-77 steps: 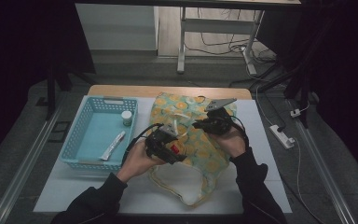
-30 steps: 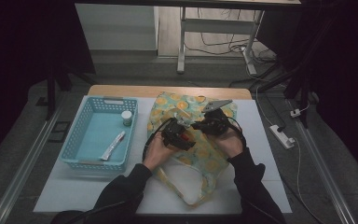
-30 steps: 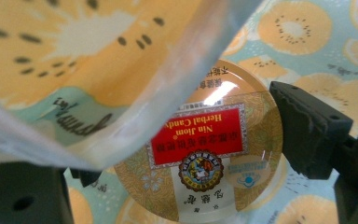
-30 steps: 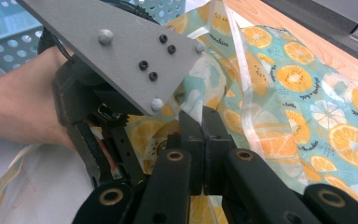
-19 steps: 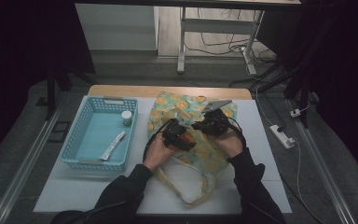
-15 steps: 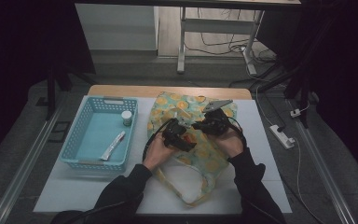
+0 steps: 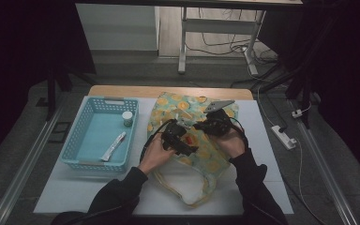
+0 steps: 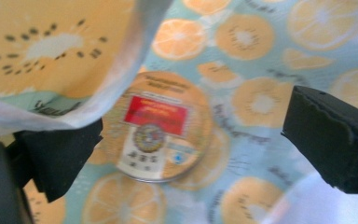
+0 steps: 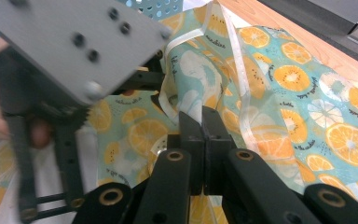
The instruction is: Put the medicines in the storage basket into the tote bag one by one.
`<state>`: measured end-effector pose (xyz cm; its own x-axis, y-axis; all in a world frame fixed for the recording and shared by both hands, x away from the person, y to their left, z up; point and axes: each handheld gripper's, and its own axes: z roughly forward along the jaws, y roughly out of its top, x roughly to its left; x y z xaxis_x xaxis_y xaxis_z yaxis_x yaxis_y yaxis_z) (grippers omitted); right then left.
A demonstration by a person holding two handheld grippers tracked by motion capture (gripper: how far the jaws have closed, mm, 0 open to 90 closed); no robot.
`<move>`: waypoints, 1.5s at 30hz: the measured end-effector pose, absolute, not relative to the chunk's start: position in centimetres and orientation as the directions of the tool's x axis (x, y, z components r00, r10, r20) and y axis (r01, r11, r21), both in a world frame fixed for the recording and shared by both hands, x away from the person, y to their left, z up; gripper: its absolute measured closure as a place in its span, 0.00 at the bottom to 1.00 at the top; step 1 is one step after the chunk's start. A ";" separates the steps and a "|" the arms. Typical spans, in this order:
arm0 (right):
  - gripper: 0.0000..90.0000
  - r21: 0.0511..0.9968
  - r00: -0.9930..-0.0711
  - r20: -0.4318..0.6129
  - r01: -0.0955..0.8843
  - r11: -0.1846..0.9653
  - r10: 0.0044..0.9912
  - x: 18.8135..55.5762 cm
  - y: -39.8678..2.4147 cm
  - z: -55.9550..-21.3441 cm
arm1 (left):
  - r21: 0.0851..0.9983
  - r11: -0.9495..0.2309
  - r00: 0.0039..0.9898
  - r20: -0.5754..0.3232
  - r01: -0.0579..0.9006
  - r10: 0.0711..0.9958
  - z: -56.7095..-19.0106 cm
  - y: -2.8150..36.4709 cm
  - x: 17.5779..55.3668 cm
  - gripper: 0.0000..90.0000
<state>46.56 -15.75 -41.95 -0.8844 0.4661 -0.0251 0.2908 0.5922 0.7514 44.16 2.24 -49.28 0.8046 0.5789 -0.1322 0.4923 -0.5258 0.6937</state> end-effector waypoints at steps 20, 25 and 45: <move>0.99 0.747 -0.885 -0.024 0.293 0.597 0.465 46.6 -15.8 -42.0 | 0.743 -0.465 0.835 -0.226 0.481 0.502 -47.2 4.9 41.4 0.02; 0.99 0.747 -0.885 -0.025 0.292 0.598 0.464 46.6 -15.8 -42.0 | 0.744 -0.465 0.836 -0.228 0.480 0.498 -46.8 5.8 40.9 0.02; 0.99 0.746 -0.886 -0.027 0.290 0.600 0.463 46.5 -15.8 -42.0 | 0.731 -0.464 0.810 -0.205 0.500 0.550 -46.3 10.0 39.8 0.00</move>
<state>46.53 -15.75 -42.03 -0.8860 0.4628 -0.0273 0.2901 0.5995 0.7459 39.83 10.02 -46.26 0.8098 0.5499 -0.2048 0.5000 -0.4641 0.7312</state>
